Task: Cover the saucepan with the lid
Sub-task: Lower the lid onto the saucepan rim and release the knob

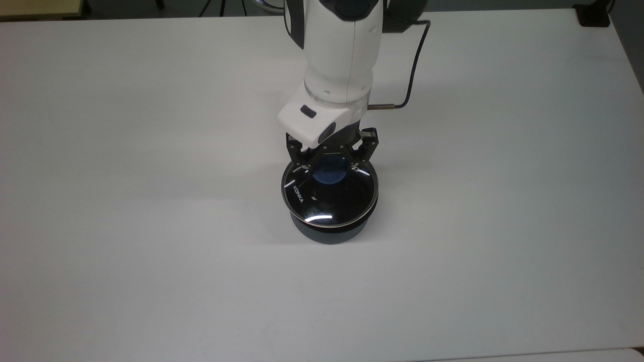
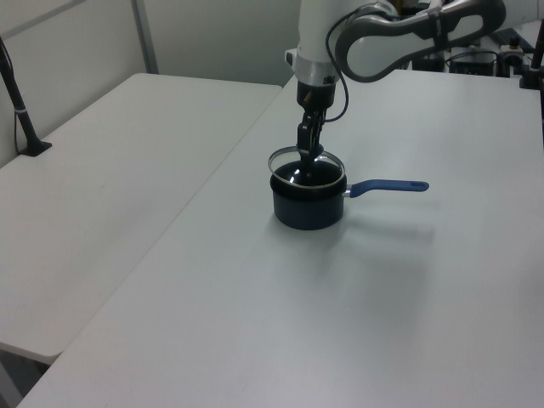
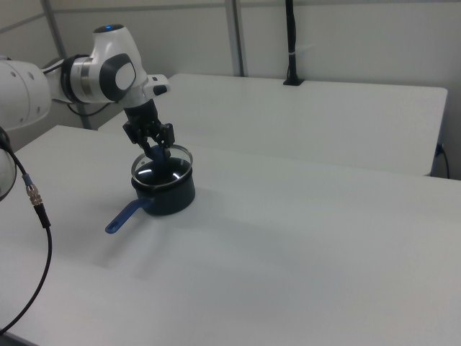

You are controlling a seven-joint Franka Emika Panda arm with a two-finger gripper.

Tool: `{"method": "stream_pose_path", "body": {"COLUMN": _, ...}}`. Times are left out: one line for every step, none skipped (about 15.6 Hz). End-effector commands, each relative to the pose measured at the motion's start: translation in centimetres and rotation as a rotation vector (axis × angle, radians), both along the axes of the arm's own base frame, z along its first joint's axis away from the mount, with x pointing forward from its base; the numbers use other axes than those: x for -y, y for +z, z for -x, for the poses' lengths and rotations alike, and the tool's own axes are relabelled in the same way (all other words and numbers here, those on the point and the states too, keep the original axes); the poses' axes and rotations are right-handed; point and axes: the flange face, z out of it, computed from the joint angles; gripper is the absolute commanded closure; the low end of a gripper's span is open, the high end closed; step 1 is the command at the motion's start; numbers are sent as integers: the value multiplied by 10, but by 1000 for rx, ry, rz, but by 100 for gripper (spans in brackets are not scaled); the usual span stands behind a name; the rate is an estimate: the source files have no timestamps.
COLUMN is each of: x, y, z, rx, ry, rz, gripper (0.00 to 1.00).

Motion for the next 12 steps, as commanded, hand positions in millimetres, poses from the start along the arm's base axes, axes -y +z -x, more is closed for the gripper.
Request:
{"method": "stream_pose_path", "body": {"x": -7, "y": 2, "z": -3, "rx": 26, "ry": 11, "rz": 14, "gripper": 61}}
{"method": "stream_pose_path", "body": {"x": -11, "y": 1, "z": -3, "rx": 25, "ry": 18, "rz": 15, "gripper": 60}}
{"method": "stream_pose_path", "body": {"x": -15, "y": -2, "z": -2, "rx": 20, "ry": 21, "rz": 15, "gripper": 60}}
{"method": "stream_pose_path", "body": {"x": -18, "y": -4, "z": -2, "rx": 19, "ry": 23, "rz": 17, "gripper": 59}}
{"method": "stream_pose_path", "body": {"x": -19, "y": -9, "z": -3, "rx": 13, "ry": 25, "rz": 18, "gripper": 53}}
{"method": "stream_pose_path", "body": {"x": -20, "y": -11, "z": -2, "rx": 10, "ry": 25, "rz": 18, "gripper": 43}}
{"method": "stream_pose_path", "body": {"x": -19, "y": -12, "z": -3, "rx": 8, "ry": 23, "rz": 20, "gripper": 26}}
{"method": "stream_pose_path", "body": {"x": -17, "y": -13, "z": -3, "rx": 7, "ry": 19, "rz": 22, "gripper": 4}}
{"method": "stream_pose_path", "body": {"x": -15, "y": -14, "z": -3, "rx": 5, "ry": 18, "rz": 24, "gripper": 0}}
{"method": "stream_pose_path", "body": {"x": -13, "y": -11, "z": -3, "rx": 9, "ry": 16, "rz": 26, "gripper": 0}}
{"method": "stream_pose_path", "body": {"x": -9, "y": -4, "z": -3, "rx": 18, "ry": 12, "rz": 32, "gripper": 0}}
{"method": "stream_pose_path", "body": {"x": -5, "y": 7, "z": -1, "rx": 31, "ry": 10, "rz": 36, "gripper": 0}}
